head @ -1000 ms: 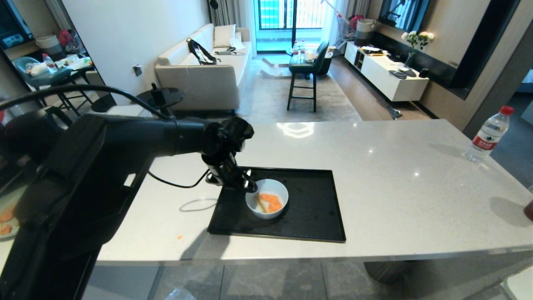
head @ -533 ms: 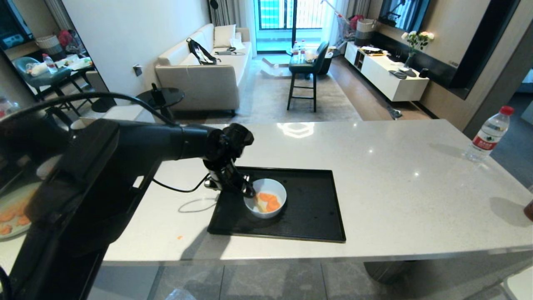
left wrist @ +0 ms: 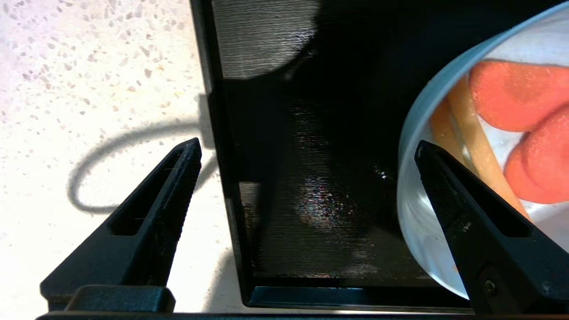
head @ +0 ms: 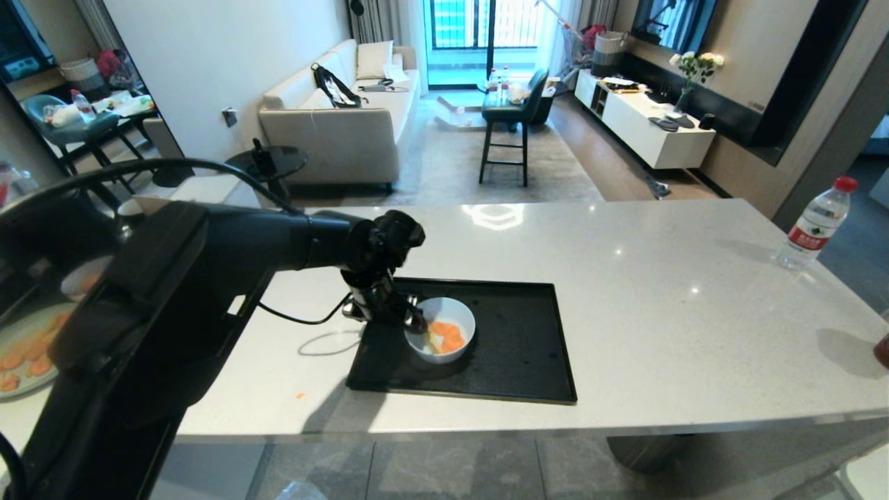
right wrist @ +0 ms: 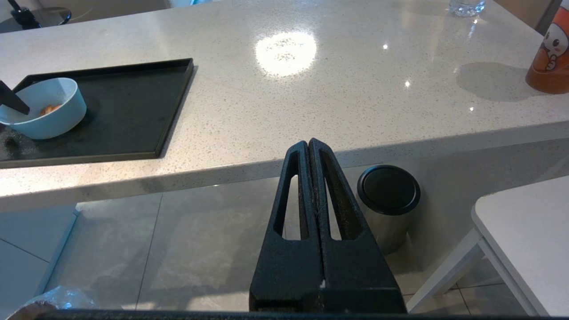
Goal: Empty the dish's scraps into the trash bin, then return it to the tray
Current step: Pick up the bowl with leftover food
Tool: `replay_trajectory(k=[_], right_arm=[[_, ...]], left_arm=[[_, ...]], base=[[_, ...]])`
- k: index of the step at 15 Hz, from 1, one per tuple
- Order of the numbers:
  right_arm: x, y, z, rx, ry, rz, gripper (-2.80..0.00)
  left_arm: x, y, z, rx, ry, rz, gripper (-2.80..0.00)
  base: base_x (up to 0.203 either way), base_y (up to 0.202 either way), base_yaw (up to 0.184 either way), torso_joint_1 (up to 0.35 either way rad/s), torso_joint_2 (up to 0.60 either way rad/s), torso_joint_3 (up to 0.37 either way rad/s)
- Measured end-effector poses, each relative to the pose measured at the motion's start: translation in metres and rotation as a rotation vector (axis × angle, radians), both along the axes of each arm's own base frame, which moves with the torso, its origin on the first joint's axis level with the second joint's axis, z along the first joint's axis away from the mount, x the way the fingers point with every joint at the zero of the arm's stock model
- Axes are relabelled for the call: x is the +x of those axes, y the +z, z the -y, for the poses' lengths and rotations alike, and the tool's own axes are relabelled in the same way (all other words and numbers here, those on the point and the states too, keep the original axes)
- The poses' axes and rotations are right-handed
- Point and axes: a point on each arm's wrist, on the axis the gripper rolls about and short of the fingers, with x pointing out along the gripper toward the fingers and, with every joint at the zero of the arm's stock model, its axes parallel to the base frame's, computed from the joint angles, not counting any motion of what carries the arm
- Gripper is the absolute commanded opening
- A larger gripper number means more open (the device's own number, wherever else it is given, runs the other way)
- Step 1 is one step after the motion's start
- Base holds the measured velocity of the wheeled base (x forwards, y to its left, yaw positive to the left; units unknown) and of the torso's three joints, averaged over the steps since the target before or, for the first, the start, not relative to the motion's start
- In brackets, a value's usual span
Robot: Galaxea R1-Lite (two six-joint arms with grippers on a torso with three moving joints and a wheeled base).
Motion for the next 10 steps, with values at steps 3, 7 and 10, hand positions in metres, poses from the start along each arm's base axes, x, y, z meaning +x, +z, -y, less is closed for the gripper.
replay_trajectory(k=[3,7,10], right_arm=[[0.0,0.0,0.0,0.0,0.0,0.0,-2.8],[0.0,0.0,0.0,0.0,0.0,0.0,-2.8],[0.0,0.0,0.0,0.0,0.0,0.0,-2.8]], left_arm=[[-0.003,-0.001,0.006,-0.006,-0.003,-0.002,0.0],[-0.007,-0.006,0.017,-0.018,0.005,-0.012,0.0],[-0.006,-0.01,0.022,-0.025,-0.003,0.0,0.0]], base=[[0.0,0.0,0.0,0.0,0.0,0.0],[0.0,0.0,0.0,0.0,0.0,0.0],[0.0,0.0,0.0,0.0,0.0,0.0]])
